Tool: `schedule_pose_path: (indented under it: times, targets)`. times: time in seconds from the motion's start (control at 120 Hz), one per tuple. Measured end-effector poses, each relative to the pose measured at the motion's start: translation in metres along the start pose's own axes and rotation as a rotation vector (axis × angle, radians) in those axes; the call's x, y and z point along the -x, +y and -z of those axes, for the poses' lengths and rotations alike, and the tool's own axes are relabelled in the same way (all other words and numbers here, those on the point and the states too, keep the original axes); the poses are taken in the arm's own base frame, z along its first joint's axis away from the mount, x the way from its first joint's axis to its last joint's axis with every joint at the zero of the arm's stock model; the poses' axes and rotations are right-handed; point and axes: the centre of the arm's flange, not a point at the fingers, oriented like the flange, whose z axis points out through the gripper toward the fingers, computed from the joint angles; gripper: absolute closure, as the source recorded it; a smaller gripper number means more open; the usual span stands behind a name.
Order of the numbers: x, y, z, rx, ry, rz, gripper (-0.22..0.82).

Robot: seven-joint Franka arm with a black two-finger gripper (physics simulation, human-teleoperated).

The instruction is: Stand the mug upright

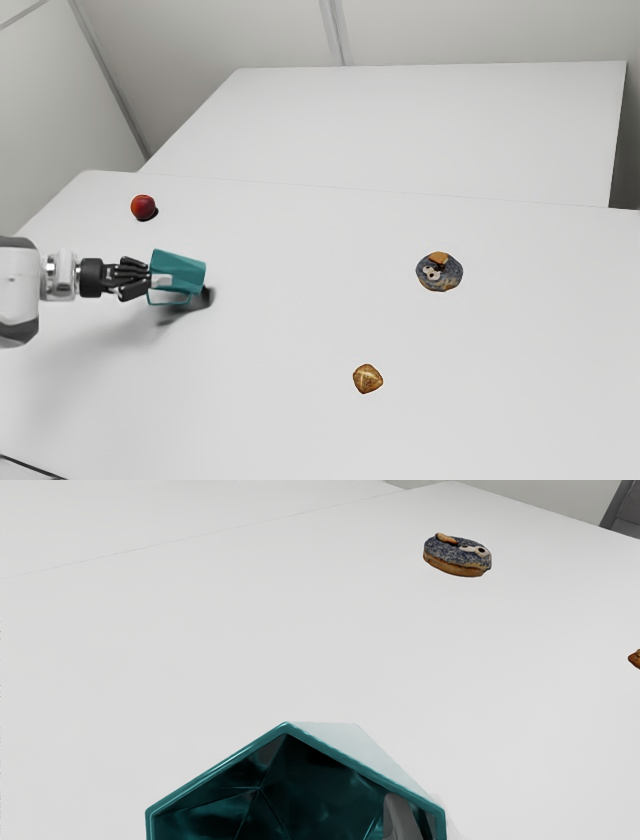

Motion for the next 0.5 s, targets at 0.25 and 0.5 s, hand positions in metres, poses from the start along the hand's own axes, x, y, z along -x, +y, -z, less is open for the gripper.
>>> schedule_pose_path:
  times: [0.25, 0.5]
  targets:
    - [-0.107, 0.029, -0.016, 0.025, -0.283, -0.148, 0.78]
    - [-0.159, 0.067, 0.007, -0.049, -0.793, -0.205, 0.79]
